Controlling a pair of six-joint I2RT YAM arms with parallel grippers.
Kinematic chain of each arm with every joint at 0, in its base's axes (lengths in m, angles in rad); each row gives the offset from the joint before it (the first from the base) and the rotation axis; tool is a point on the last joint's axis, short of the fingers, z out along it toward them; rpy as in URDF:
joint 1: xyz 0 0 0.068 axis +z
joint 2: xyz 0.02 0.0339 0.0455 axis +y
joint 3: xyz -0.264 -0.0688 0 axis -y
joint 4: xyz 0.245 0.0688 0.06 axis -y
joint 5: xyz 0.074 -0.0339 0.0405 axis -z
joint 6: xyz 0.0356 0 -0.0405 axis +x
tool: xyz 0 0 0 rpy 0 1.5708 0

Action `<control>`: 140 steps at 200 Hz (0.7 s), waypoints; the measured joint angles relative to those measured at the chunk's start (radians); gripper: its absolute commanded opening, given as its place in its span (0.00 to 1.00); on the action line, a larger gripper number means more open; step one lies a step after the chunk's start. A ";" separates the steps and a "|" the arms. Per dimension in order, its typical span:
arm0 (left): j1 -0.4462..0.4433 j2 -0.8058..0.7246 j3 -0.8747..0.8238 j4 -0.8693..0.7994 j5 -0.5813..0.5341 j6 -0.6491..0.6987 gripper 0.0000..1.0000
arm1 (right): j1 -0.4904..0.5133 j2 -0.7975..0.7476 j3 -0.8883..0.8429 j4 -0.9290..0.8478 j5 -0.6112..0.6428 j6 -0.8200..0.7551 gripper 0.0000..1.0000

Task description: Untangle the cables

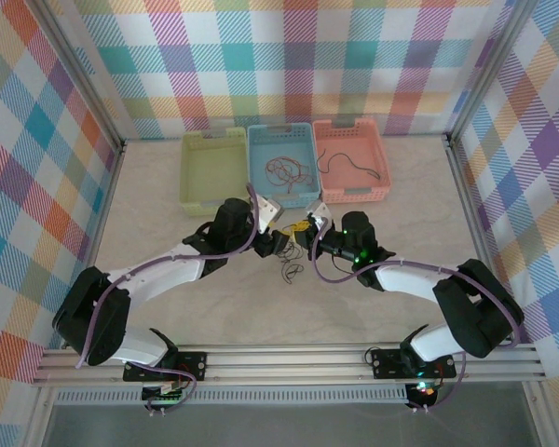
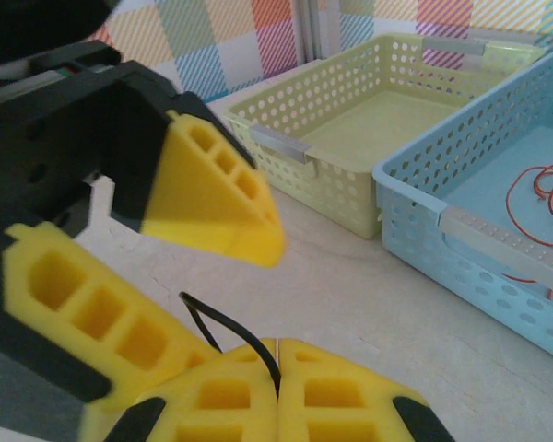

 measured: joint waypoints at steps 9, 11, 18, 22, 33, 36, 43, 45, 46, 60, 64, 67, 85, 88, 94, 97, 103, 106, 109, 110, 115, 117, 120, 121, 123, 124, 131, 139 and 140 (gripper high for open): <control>-0.002 0.004 0.000 0.013 0.005 0.003 0.61 | -0.001 -0.001 0.000 0.002 -0.003 0.001 0.00; -0.002 0.004 -0.001 0.015 0.006 0.006 0.61 | -0.002 -0.001 0.000 0.002 -0.004 0.002 0.00; -0.002 0.004 -0.003 0.021 0.011 0.010 0.61 | -0.006 -0.002 -0.002 0.003 -0.005 0.004 0.00; -0.002 0.004 -0.006 0.026 0.013 0.013 0.62 | -0.006 -0.002 -0.003 0.004 -0.006 0.005 0.00; -0.003 0.004 -0.013 0.040 0.020 0.024 0.61 | -0.009 -0.002 -0.004 0.004 -0.008 0.008 0.00; -0.003 0.004 -0.014 0.042 0.021 0.026 0.60 | -0.010 -0.002 -0.004 0.005 -0.008 0.008 0.00; -0.004 0.004 -0.021 0.047 0.029 0.031 0.60 | -0.012 -0.002 -0.006 0.007 -0.012 0.008 0.00; -0.004 0.004 -0.021 0.047 0.030 0.031 0.61 | -0.012 -0.002 -0.006 0.007 -0.014 0.008 0.00; -0.004 0.004 -0.022 0.048 0.031 0.032 0.61 | -0.012 -0.002 -0.006 0.007 -0.014 0.008 0.00; -0.007 0.005 -0.031 0.048 0.040 0.046 0.60 | -0.013 -0.002 -0.007 0.008 -0.026 0.008 0.00; -0.010 0.004 -0.035 0.055 0.043 0.050 0.60 | -0.013 -0.002 -0.008 0.008 -0.031 0.008 0.00; -0.011 0.005 -0.037 0.056 0.043 0.052 0.60 | -0.013 -0.002 -0.008 0.008 -0.034 0.008 0.00; -0.025 0.012 -0.041 0.069 0.037 0.067 0.58 | -0.016 -0.004 -0.009 0.006 -0.052 0.008 0.00; -0.026 0.014 -0.041 0.071 0.035 0.069 0.58 | -0.017 -0.004 -0.009 0.006 -0.055 0.008 0.00; -0.027 0.018 -0.041 0.076 0.032 0.075 0.57 | -0.019 -0.004 -0.009 0.007 -0.063 0.008 0.00; -0.028 0.021 -0.041 0.077 0.027 0.077 0.57 | -0.019 -0.004 -0.009 0.007 -0.065 0.008 0.00; -0.029 0.026 -0.041 0.082 0.026 0.080 0.57 | -0.019 -0.006 -0.009 0.006 -0.071 0.008 0.00; -0.029 0.029 -0.041 0.084 0.025 0.082 0.57 | -0.019 -0.006 -0.009 0.006 -0.074 0.008 0.00; -0.029 0.032 -0.042 0.087 0.024 0.084 0.57 | -0.019 -0.008 -0.009 0.006 -0.076 0.008 0.00; -0.029 0.032 -0.041 0.088 0.024 0.084 0.56 | -0.020 -0.008 -0.009 0.006 -0.077 0.008 0.00; -0.029 0.037 -0.041 0.092 0.022 0.087 0.56 | -0.020 -0.010 -0.009 0.006 -0.083 0.008 0.00; -0.029 0.039 -0.041 0.093 0.022 0.089 0.56 | -0.020 -0.011 -0.009 0.006 -0.085 0.008 0.00; -0.029 0.042 -0.041 0.095 0.019 0.090 0.55 | -0.020 -0.014 -0.009 0.006 -0.092 0.008 0.00; -0.029 0.043 -0.041 0.095 0.019 0.090 0.55 | -0.020 -0.014 -0.009 0.006 -0.093 0.008 0.00; -0.029 0.045 -0.041 0.097 0.018 0.091 0.55 | -0.020 -0.015 -0.009 0.006 -0.097 0.008 0.00; -0.029 0.046 -0.041 0.097 0.018 0.092 0.55 | -0.020 -0.016 -0.009 0.006 -0.098 0.008 0.00; -0.029 0.053 -0.041 0.103 0.016 0.094 0.54 | -0.019 -0.021 -0.009 0.006 -0.113 0.008 0.00; -0.029 0.063 -0.041 0.119 0.011 0.095 0.54 | -0.019 -0.028 -0.009 0.006 -0.127 0.008 0.00; -0.029 0.063 -0.041 0.119 0.011 0.095 0.54 | -0.019 -0.029 -0.009 0.006 -0.128 0.008 0.00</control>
